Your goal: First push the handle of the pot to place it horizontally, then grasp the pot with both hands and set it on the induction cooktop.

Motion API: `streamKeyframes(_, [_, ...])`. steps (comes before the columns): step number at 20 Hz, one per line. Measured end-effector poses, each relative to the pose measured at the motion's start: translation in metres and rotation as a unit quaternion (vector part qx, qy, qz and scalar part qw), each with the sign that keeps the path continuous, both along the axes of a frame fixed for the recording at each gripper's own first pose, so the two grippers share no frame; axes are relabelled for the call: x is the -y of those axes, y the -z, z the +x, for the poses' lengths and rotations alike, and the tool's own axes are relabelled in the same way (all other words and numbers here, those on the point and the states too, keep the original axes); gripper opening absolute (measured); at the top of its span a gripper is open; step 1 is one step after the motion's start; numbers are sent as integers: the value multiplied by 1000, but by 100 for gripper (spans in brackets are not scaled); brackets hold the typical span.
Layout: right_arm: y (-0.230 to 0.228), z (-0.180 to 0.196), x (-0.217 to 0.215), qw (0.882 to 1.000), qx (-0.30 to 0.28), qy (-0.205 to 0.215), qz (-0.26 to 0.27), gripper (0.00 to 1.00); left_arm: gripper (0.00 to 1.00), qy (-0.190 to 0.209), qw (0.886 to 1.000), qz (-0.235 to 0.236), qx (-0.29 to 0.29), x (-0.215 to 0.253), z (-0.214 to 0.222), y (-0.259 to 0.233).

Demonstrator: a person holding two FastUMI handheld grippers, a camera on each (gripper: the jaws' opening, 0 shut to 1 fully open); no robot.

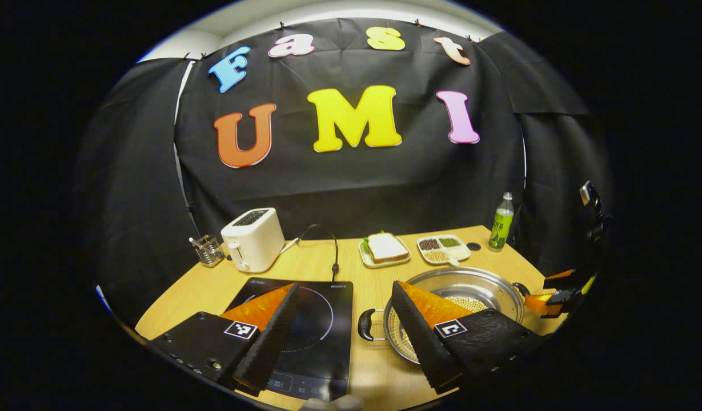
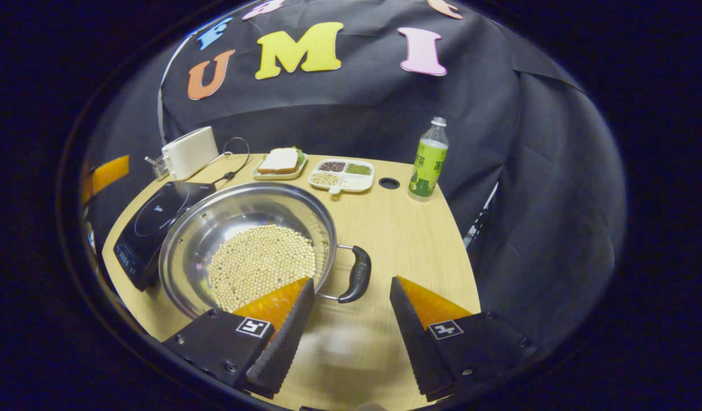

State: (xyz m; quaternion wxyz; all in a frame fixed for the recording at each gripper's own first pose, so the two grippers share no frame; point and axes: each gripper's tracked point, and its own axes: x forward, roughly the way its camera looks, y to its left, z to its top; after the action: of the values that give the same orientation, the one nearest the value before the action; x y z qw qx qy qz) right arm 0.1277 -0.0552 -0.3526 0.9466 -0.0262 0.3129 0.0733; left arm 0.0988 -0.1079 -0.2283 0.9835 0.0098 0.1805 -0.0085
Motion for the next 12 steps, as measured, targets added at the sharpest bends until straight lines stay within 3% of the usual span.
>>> streamKeyframes(2, [0,7,-1,1000,5,10,1,87,97,6,999,-12,-31,8,6,27])
streamKeyframes(4, [-1,14,1,1000,10,15,-7,82,96,9,998,-26,-54,17,13,47])
streamKeyframes(12, [-6,24,7,999,21,29,-22,86,97,18,996,-8,-88,29,24,83])
